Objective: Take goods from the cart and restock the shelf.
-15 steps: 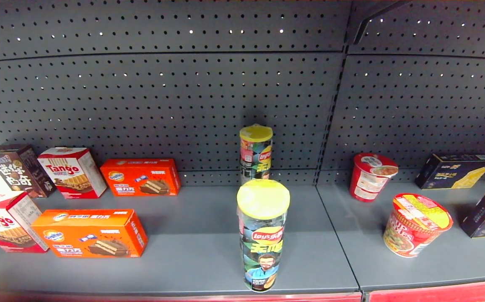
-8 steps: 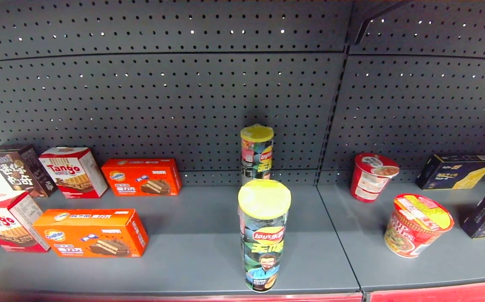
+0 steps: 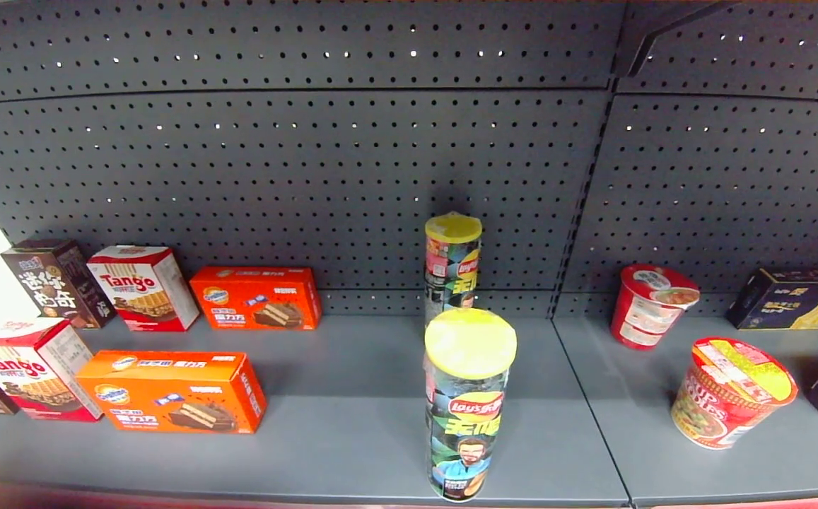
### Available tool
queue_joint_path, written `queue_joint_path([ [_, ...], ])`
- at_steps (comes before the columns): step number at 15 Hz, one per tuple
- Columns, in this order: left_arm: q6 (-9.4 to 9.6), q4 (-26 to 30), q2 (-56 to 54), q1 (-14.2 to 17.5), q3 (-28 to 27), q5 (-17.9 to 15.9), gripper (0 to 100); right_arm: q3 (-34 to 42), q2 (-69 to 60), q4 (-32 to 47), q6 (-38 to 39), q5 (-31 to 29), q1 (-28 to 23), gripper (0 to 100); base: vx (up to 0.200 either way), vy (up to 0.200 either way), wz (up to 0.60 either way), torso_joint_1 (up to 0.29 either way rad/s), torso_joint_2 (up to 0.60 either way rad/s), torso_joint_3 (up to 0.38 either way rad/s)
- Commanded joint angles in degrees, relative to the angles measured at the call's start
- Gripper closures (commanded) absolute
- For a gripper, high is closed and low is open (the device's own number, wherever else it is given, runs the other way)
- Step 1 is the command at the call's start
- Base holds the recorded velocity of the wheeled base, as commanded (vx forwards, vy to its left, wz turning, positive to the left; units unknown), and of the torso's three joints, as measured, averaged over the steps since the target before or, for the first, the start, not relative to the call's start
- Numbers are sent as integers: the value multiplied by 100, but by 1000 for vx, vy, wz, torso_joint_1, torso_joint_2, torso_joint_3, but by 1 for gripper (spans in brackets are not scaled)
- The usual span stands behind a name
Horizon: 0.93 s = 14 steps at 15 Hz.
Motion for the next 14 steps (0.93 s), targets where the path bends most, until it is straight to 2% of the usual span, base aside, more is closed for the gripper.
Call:
queue_joint_path([
  [1,-10,2,-10,1,1,-2,0,-2,7,-1,-4,59,0,0,0,0,0,0,0,0],
  [5,17,2,-10,1,1,-2,0,-2,7,-1,-101,200,0,0,0,0,0,0,0,0],
  [6,8,2,-10,1,1,25,0,-2,7,-1,-101,200,0,0,0,-200,0,7,2,7],
  [8,8,2,-10,1,-8,-28,0,-2,7,-1,-101,200,0,0,0,0,0,0,0,0],
  [14,-63,-7,-10,1,-8,-19,0,-2,7,-1,-101,200,0,0,0,0,0,0,0,0],
])
